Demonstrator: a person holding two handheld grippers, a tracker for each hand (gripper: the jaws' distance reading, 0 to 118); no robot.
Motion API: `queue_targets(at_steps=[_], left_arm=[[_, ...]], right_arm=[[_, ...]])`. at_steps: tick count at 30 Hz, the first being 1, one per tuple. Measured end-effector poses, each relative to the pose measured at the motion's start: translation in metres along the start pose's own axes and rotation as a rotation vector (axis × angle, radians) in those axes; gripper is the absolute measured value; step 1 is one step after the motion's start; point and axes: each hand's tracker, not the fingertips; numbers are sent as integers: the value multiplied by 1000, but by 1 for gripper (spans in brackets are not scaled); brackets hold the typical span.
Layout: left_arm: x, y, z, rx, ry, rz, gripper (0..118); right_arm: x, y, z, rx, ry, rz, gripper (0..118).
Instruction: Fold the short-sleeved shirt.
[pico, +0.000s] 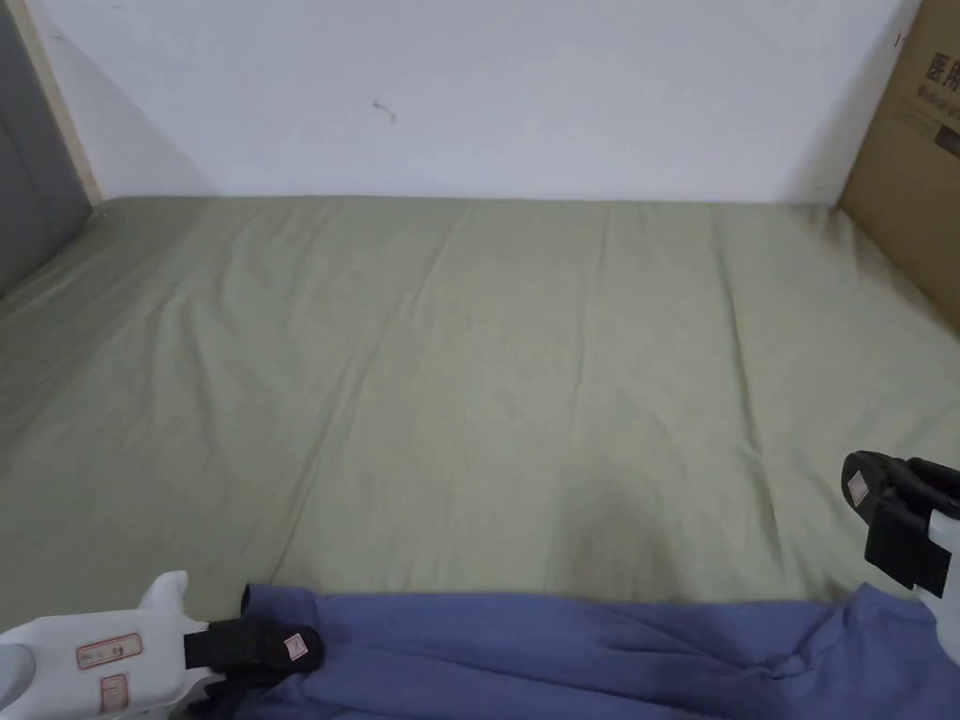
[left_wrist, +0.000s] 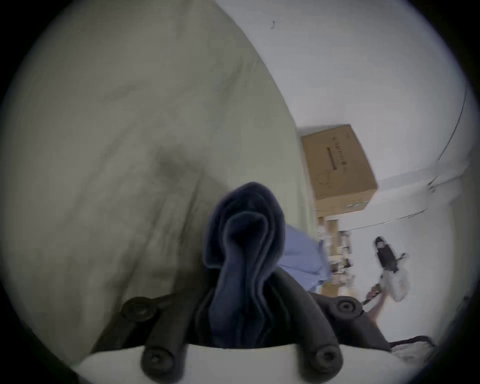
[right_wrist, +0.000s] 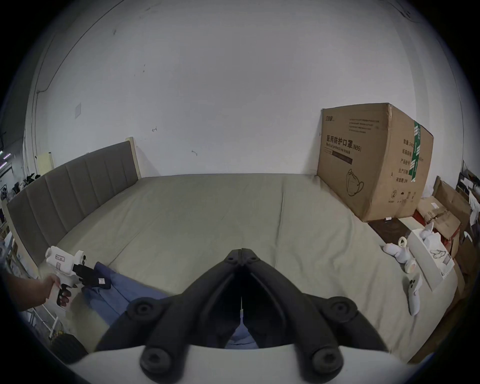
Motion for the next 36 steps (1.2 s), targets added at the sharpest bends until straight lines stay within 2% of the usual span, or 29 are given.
queue_targets(at_steps=[3, 5, 8, 9, 11, 15, 19, 20, 21, 22, 23, 24, 25, 29, 31, 32, 33, 34, 36], left_arm=[[26, -1, 37, 43, 164, -143, 6], [43, -9, 66, 89, 341, -215, 6], [70, -25, 95, 127, 690, -377, 6], [77, -30, 101, 166, 699, -404, 7], [92, -37, 104, 159, 617, -392, 7], [129, -37, 73, 124, 312, -228, 7], [177, -42, -1, -8, 164, -246, 10], [191, -47, -25, -48, 148, -232, 19], [194, -50, -46, -78, 112, -201, 33], [195, -53, -64, -105, 82, -182, 53], [197, -56, -81, -138, 66, -167, 86], [201, -62, -99, -168, 56, -160, 106], [200, -64, -108, -198, 48, -155, 116], [199, -66, -106, -170, 53, -143, 115], [200, -63, -86, -102, 97, -204, 114], [200, -61, -71, -72, 128, -234, 109], [200, -61, -58, -45, 134, -271, 97], [200, -62, -49, -23, 141, -303, 76], [201, -65, -37, 1, 191, -382, 53]], right_arm=[[0, 3, 9, 16, 4, 24, 0], [1, 4, 17, 23, 9, 38, 0], [3, 2, 26, 28, 16, 50, 0], [3, 1, 29, 28, 14, 54, 0], [5, 1, 33, 30, 2, 58, 0], [11, 2, 41, 41, 22, 20, 0], [17, 4, 47, 39, 27, 0, 0], [20, 4, 49, 33, 28, -8, 0], [23, 3, 51, 27, 26, -11, 0], [26, 2, 52, 22, 22, -10, 0], [29, 2, 54, 18, 15, -8, 0], [32, 1, 56, 14, 7, -5, 0], [35, 0, 58, 11, 0, -4, 0], [46, -2, 62, 7, -20, -9, 0], [49, -3, 61, 8, -24, -13, 0], [51, -4, 60, 8, -26, -17, 0], [51, -4, 59, 6, -26, -23, 0], [51, -5, 58, 6, -25, -28, 0], [51, -6, 56, 9, -22, -42, 0]])
